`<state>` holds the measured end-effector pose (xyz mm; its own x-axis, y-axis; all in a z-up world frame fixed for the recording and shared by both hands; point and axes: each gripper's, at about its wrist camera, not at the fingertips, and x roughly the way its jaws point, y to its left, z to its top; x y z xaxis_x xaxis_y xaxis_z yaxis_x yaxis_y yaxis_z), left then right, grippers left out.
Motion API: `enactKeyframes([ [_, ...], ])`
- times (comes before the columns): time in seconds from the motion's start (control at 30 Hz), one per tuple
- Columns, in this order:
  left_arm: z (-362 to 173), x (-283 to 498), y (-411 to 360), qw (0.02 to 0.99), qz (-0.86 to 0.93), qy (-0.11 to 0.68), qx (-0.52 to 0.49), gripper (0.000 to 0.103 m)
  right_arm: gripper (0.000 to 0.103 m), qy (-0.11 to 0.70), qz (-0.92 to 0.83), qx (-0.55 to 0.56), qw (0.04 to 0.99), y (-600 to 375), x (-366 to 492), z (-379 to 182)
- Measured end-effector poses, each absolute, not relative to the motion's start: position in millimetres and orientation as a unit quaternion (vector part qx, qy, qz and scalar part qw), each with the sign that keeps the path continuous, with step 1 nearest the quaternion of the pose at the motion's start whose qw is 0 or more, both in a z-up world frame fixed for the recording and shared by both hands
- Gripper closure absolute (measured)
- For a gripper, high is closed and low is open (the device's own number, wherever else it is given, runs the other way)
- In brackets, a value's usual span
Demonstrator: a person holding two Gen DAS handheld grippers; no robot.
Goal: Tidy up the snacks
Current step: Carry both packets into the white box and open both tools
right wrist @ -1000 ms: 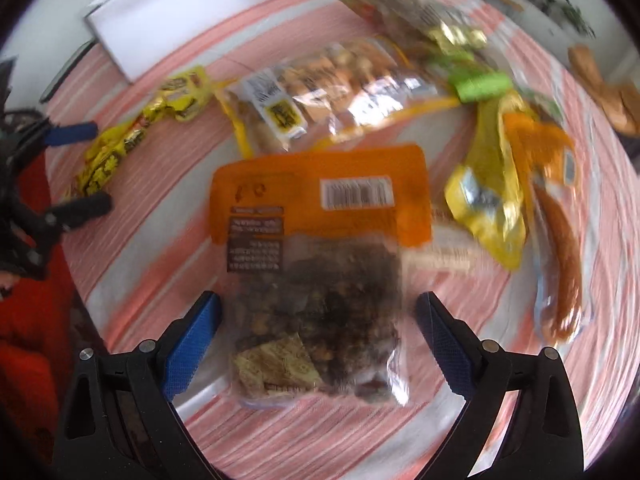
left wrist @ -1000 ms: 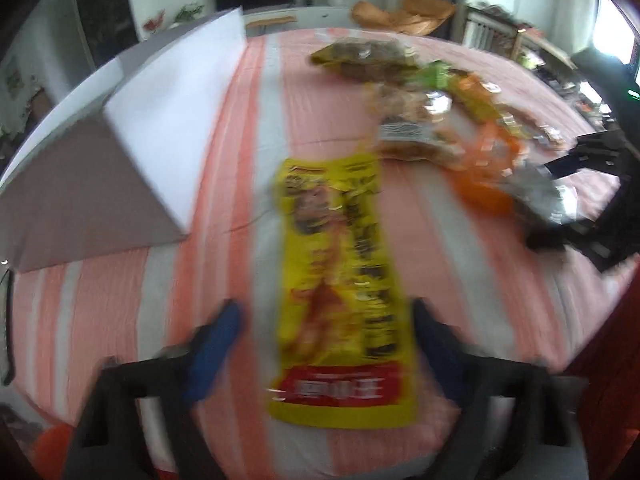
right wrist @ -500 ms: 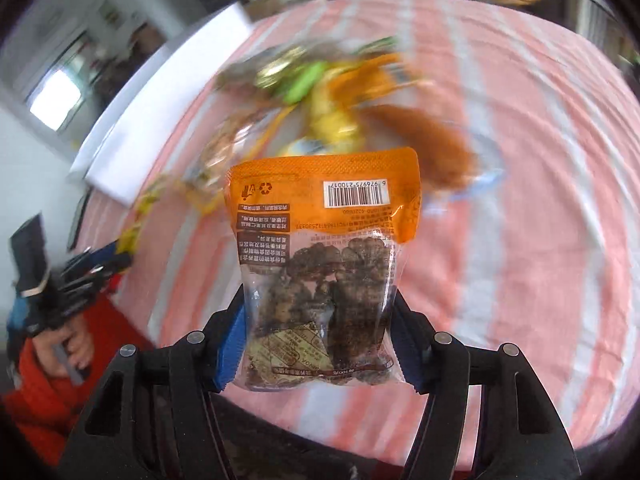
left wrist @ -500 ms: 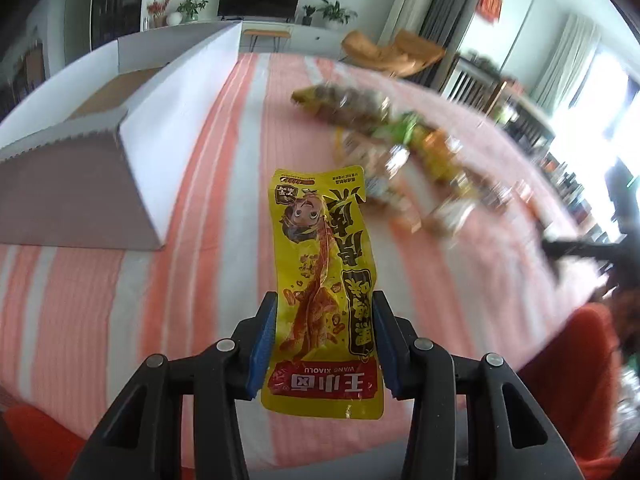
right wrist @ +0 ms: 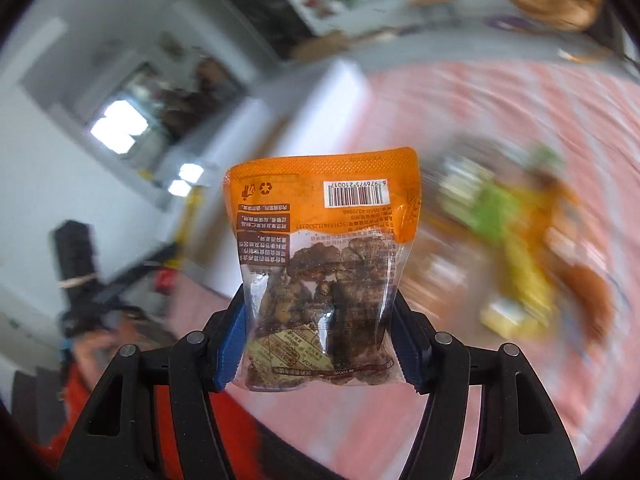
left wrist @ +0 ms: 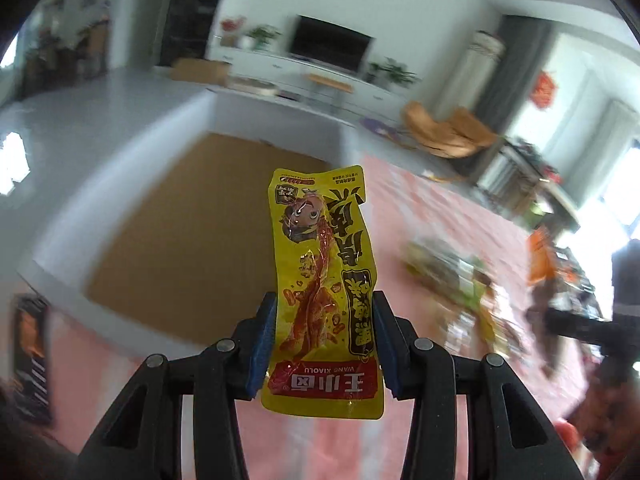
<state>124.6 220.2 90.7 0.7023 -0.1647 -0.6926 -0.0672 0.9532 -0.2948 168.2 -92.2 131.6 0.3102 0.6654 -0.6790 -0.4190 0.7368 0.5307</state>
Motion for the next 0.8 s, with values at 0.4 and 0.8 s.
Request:
enactKeyframes([
  [0.4,59,141,279,0.907,0.099,0.395,-0.110,0.014,0.016,0.497,0.373,0.159,0.767,81,241,122],
  [0.8,46,66,103,0.907,-0.116,0.397,-0.079,0.003,0.016,0.460,0.197,-0.002,0.866,-148,150,55],
])
